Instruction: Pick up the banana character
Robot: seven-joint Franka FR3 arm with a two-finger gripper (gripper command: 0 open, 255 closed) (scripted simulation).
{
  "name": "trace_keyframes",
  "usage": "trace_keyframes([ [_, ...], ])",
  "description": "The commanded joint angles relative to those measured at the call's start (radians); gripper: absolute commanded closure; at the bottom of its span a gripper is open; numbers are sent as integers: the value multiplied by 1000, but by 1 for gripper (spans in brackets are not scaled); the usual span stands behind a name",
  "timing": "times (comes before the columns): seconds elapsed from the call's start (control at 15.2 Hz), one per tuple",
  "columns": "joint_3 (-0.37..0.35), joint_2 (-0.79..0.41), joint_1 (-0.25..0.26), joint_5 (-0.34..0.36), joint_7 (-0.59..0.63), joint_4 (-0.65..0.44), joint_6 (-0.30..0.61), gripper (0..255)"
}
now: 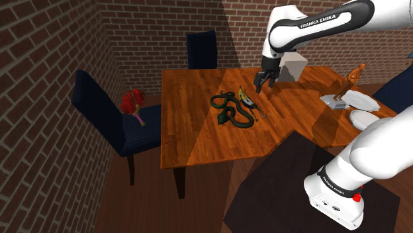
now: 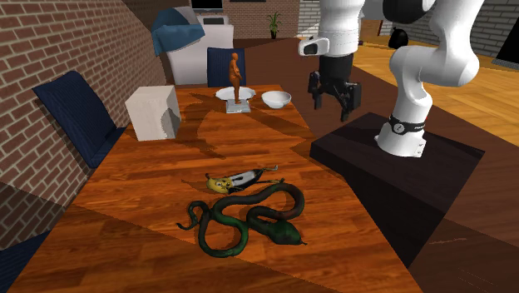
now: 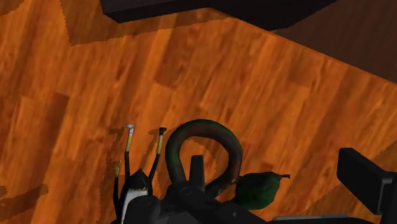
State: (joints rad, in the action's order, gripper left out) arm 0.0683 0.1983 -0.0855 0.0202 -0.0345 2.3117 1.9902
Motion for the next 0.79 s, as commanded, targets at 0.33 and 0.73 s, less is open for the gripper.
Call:
trace_keyframes([
  [0.33,29,-261,-32,24,30,-123,114,0],
  [0.73,58,-480,-60,32,50,-265,171,0],
])
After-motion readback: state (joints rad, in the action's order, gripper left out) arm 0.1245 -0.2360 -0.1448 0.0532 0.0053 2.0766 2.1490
